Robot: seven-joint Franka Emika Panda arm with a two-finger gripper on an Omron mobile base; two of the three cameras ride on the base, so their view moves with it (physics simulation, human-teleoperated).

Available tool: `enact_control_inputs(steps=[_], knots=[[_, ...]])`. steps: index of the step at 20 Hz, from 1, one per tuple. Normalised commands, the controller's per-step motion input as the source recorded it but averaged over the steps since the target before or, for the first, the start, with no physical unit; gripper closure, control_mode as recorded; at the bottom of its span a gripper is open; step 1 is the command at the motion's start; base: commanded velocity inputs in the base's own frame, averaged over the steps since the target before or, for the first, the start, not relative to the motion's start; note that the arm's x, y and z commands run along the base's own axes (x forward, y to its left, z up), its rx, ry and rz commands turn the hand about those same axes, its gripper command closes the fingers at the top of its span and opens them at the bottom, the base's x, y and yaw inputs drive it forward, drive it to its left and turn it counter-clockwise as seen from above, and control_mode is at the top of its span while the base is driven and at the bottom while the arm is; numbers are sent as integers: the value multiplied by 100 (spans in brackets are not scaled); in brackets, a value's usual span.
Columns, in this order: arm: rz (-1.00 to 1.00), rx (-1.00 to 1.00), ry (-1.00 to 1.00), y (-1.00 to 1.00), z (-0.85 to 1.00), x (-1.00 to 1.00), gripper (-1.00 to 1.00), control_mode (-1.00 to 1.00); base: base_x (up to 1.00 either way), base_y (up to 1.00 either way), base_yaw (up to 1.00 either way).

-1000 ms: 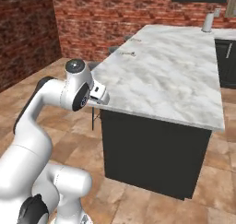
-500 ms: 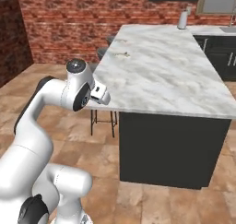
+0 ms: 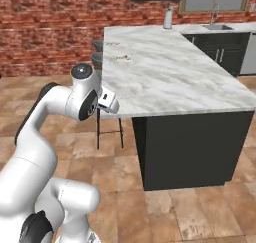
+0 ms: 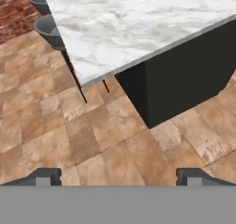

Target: Pick up the metallic utensils from the counter and place them in the open drawer. Make sure not to pick up any wooden utensils.

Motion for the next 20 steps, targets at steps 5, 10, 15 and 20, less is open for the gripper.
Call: enact_control_inputs(steps=[5, 10, 15, 20], knots=[[0, 0, 0, 0, 0, 0, -100, 100, 14, 100, -43], [0, 0, 0, 0, 0, 0, -100, 100, 28, 100, -43], [0, 0, 0, 0, 0, 0, -100, 100, 36, 100, -44], [0, 0, 0, 0, 0, 0, -100, 100, 38, 100, -43]])
